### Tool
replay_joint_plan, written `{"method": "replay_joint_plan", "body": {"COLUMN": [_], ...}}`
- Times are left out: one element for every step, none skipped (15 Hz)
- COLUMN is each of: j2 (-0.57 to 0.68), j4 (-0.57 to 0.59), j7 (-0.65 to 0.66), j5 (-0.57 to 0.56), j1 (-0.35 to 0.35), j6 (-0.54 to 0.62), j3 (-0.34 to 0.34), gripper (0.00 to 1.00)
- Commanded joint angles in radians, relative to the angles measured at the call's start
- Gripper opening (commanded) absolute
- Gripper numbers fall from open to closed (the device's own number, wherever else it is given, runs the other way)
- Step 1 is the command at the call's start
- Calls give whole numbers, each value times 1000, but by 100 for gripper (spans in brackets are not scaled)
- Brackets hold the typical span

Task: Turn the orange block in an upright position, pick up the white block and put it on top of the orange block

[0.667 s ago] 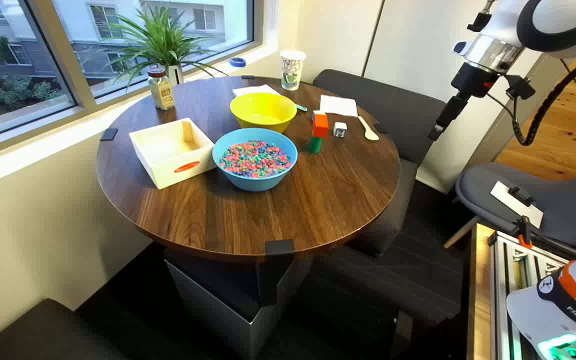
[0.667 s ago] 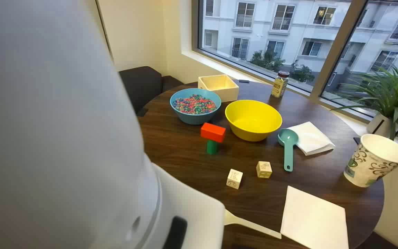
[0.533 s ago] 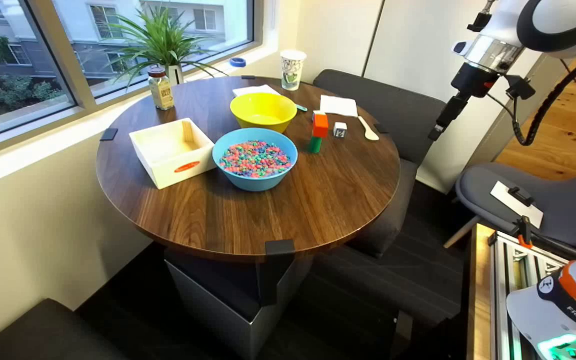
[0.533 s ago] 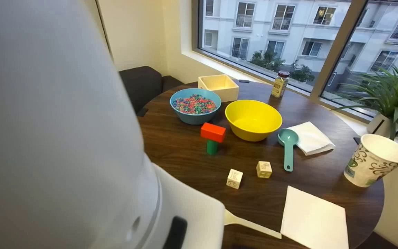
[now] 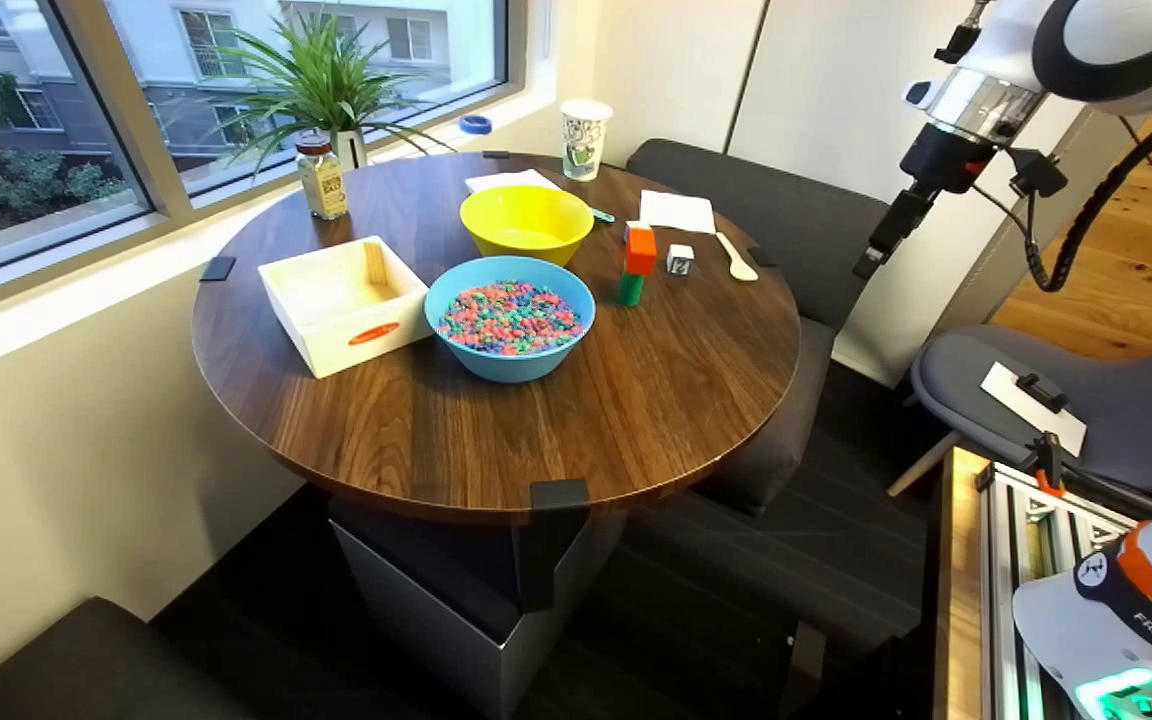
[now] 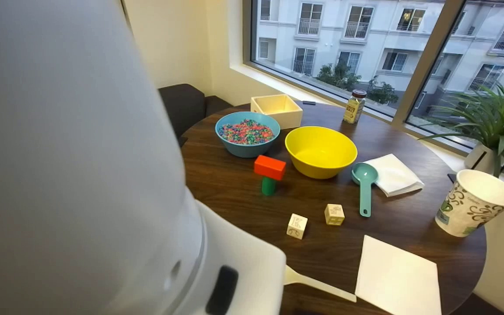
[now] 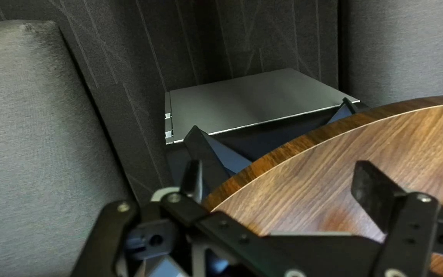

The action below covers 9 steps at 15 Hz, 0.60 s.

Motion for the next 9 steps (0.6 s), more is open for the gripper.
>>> {"method": "replay_joint_plan", "body": {"j2": [34,37,42,53,61,71,82,98,110], "j4": [41,56,71,89,105,125,146,177,198], "j7": [112,149,186,226,260,294,323,353,378], "j5": [33,36,36,38,38,41,40,44,40], "j1": [-5,-1,0,3,6,12,14,19,18], "j6": [-8,-12,-20,-31,-34,-43,-48,-56,-61], "j3": [80,104,126,151,172,193,210,226,238], "gripper": [100,100,100,100,100,100,100,100,100]}}
